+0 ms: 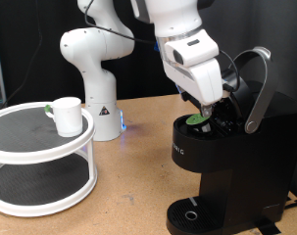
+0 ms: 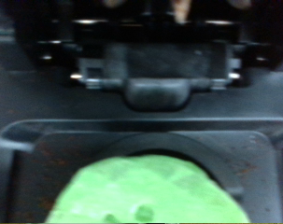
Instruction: Make a cup of coffee with the keurig machine
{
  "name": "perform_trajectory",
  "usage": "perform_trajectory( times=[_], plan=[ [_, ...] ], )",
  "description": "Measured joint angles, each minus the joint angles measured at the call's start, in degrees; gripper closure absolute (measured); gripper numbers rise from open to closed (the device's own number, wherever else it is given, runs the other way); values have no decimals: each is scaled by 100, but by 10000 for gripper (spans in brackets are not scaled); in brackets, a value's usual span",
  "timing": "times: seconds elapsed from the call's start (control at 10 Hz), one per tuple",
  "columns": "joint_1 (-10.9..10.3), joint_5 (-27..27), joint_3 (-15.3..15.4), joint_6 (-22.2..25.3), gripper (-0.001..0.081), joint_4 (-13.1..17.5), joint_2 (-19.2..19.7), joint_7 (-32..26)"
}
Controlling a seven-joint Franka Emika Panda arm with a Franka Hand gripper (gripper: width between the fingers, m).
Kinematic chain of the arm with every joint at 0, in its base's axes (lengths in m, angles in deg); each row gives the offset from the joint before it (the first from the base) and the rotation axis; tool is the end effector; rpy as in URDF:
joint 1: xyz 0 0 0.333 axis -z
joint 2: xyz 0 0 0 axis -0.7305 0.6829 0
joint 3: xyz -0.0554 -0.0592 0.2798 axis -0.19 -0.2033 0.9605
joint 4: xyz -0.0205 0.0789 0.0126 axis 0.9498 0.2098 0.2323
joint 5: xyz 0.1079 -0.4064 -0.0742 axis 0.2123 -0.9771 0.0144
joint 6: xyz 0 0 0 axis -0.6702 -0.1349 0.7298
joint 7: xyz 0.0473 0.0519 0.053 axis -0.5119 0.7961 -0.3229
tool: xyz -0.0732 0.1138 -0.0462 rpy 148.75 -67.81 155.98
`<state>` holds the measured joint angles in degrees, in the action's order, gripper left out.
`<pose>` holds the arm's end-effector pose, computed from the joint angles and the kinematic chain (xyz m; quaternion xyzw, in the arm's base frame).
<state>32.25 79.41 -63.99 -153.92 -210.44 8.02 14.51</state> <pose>0.5331 0.0889 0.3468 -0.9157 -0.3725 -0.0872 0.1229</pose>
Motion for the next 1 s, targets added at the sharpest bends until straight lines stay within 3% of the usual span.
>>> perform_trajectory(
  times=[0.3,0.6,1.0],
  plan=[
    [11,377,-175,-368,-2,-249,-157,-271],
    [19,455,-326,-363,-2,-403,-310,-713],
    [-11,352,-229,-111,-2,-422,-272,-814]
  ],
)
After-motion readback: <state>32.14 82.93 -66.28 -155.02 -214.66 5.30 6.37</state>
